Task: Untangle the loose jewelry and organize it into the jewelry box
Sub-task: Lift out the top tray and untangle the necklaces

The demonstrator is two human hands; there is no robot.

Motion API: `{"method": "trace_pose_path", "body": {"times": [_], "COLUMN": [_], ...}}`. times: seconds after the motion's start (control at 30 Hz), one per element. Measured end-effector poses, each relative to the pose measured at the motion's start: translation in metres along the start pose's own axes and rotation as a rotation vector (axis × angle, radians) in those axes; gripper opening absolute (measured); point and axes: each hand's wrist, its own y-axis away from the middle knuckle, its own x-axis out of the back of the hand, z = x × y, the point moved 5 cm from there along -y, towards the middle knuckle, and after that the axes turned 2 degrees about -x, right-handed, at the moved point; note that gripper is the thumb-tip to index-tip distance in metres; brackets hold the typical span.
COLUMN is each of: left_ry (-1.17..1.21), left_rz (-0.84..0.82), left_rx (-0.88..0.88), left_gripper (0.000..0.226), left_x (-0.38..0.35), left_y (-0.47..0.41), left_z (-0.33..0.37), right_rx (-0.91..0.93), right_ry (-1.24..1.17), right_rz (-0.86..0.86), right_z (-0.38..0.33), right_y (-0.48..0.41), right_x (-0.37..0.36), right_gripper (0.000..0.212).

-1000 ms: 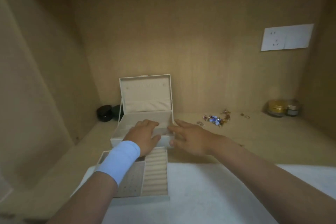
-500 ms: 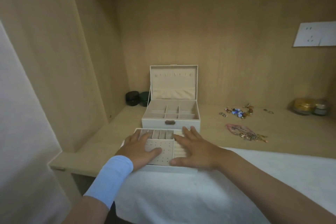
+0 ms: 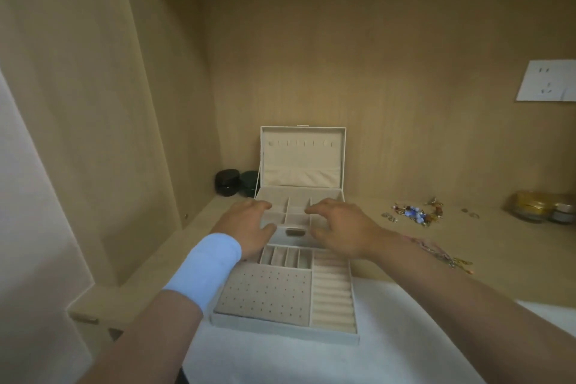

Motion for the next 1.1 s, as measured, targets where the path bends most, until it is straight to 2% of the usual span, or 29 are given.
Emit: {"method": "trace_pose_path", "body": {"times": [0.2,0.3,0.43,0.7,0.8,0.9,1.03,1.1], "left_ry": [-0.132,-0.157,-0.133,-0.125,-0.044,0.010,0.128,0.155], "left_rz": [-0.249,-0.332,-0.353,-0.290,-0.260,-0.180,-0.065,-0.069], "left_rx": [0.031,0.042,0.013,-0.015,0.003,-0.039,-0.086,-0.101], "left_gripper": [0.054,0.046,0.040,0.034,0.044,0.053,0.045,0.045], "left_x": [-0.025,-0.042,-0.053,-0.051,-0.047,-0.035,-0.018,-0.015], "left_y": [-0.085,-0.108,-0.122,-0.131,-0.126,-0.112,-0.073,-0.048], "left_z": [-0.002,-0.005,-0.008,-0.030,-0.030,-0.026,-0.018,-0.016], "right_rx": [-0.083,-0.085,-0.044,-0.058,-0.057,-0.029,0.037,0.054], "right_ry": [0.095,0.132,0.205,0.075,0.006,-0.026,-0.062,-0.054], "right_rz": [-0.197,-0.270,-0.259,-0.233,-0.232,-0.124,0.018,0.082], "right_z": [0.020,0.025,0.026,0.025,0.027,0.029,0.019,0.012], "right_y": [-0.072,-0.100,-0.125,-0.154,-0.145,-0.127,-0.080,-0.049], "right_x": [-0.014,-0.032,-0.049,-0.061,-0.052,-0.033,-0.014,-0.007], "right_gripper": [0.056,0.058,0.043,0.035,0.034,0.038,0.039,0.037]}}
